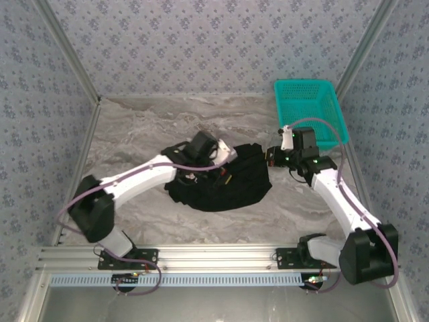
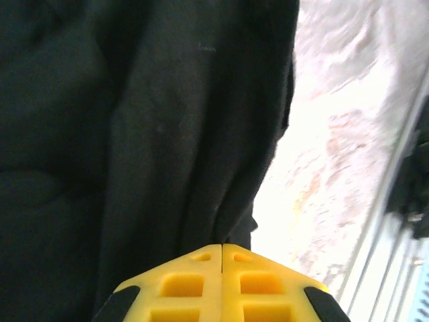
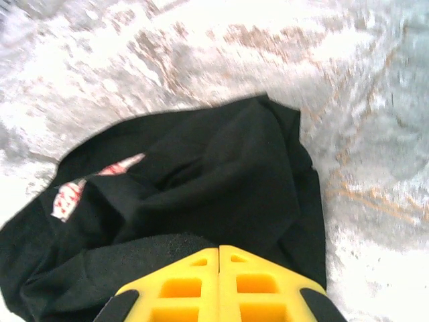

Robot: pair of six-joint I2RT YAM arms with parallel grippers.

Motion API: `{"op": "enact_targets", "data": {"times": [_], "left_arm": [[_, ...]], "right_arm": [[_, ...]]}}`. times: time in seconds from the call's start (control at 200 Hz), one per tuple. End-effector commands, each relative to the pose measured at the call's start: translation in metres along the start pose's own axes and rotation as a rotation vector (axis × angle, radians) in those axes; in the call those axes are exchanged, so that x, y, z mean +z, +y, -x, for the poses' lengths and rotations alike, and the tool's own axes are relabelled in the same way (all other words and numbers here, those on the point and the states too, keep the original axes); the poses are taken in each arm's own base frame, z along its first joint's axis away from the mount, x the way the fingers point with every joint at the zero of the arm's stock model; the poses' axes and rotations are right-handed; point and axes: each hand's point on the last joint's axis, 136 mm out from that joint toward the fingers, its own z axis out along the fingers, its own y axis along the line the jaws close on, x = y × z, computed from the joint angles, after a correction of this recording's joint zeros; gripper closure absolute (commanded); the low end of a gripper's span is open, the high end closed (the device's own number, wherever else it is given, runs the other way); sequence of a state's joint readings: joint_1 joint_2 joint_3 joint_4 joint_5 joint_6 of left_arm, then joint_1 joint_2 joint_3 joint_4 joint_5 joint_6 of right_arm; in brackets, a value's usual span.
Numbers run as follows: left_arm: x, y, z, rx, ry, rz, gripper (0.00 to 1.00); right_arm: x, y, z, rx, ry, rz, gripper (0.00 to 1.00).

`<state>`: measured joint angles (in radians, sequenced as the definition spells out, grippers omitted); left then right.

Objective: Fold the inside-out t-shirt

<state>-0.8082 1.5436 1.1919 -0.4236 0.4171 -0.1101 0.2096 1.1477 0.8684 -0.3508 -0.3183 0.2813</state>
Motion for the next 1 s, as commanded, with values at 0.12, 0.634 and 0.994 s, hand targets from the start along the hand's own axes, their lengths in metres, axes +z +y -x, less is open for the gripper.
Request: {"op": "enact_targets", "data": {"times": [0.12, 0.634, 0.994], "left_arm": [[-0.065, -0.015, 0.028, -0.091, -0.187, -0.158, 1.0], [-0.056, 0.04, 0.017, -0.193, -0.146, 0.02, 1.0], [-0.047, 0.042, -0.005, -0.164, -0.132, -0.034, 1.0]], "right_arm": [[-0.029, 0.028, 0.029, -0.127, -0.161, 0.063, 1.0], [-0.018, 0.058, -0.024, -0.121, -0.033, 0.199, 1.0], [-0.014, 0.04, -0.083, -0.277, 0.071, -0.064, 0.67]]}}
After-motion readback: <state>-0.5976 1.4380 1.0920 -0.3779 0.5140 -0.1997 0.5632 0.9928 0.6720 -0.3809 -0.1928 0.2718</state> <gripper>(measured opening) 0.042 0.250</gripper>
